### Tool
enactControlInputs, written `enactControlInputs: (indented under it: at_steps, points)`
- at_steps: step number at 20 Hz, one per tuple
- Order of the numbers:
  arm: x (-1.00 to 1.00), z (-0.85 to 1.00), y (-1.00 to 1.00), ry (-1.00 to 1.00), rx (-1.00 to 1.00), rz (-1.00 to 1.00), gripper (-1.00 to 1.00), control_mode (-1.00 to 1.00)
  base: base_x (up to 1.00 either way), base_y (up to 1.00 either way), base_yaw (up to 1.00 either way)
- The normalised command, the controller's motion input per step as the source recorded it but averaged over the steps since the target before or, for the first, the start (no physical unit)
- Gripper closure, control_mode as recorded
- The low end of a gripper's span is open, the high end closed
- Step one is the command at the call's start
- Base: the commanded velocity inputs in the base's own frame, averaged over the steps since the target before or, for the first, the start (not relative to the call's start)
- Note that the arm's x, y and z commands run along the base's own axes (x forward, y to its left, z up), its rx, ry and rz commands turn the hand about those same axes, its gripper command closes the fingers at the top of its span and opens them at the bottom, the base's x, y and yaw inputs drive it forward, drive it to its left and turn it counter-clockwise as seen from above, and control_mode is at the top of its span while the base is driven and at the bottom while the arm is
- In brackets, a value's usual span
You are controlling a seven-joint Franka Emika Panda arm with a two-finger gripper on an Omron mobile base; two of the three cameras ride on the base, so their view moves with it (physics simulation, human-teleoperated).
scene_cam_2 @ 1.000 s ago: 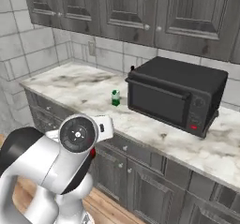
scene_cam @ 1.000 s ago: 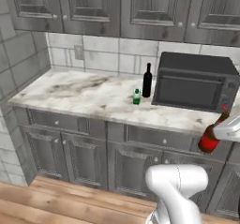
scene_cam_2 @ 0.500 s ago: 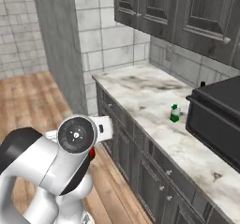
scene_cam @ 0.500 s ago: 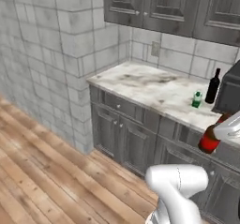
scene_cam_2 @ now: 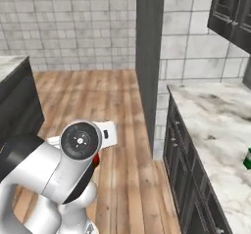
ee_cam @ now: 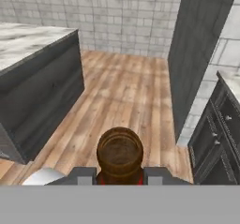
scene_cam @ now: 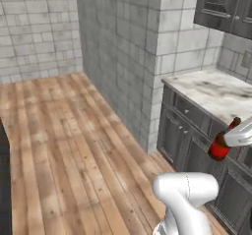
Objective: Move the drinks to the dining counter.
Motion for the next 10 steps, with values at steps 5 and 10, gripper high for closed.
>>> enactControlInputs:
  at_steps: [5, 10]
  points:
    - [0.00, 0.00, 0.00, 0.00, 0.00, 0.00, 1.00, 1.00, 0.00, 0.02, 0.64]
    - [0.00, 0.00, 0.00, 0.00, 0.00, 0.00, 1.00, 1.00, 0.09, 0.04, 0.55]
